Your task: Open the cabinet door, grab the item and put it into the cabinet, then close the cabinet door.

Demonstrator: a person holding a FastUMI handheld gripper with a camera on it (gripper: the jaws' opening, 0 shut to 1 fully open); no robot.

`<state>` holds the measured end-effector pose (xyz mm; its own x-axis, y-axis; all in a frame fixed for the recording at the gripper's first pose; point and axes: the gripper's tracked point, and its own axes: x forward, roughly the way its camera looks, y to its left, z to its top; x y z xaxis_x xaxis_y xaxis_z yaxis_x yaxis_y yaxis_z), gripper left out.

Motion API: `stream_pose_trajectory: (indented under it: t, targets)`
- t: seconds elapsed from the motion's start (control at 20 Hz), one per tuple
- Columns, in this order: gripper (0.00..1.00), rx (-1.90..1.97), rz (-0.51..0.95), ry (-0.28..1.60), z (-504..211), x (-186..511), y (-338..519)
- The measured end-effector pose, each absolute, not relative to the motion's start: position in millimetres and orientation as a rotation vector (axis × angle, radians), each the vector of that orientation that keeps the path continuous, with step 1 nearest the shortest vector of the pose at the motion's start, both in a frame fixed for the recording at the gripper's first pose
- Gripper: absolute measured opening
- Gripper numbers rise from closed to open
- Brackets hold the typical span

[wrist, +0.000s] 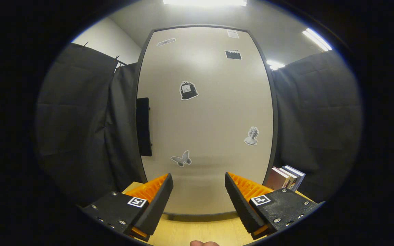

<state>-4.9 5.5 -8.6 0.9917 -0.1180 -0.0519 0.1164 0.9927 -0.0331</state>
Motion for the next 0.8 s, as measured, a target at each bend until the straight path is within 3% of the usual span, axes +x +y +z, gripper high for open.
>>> stream_pose_trajectory:
  t: [0.55, 0.8]
  targets:
    - [0.94, -0.072, 0.007, -0.015, 37.7, 28.7, 66.4]
    - [0.88, -0.054, 0.050, -0.034, 52.2, 68.1, 104.8]
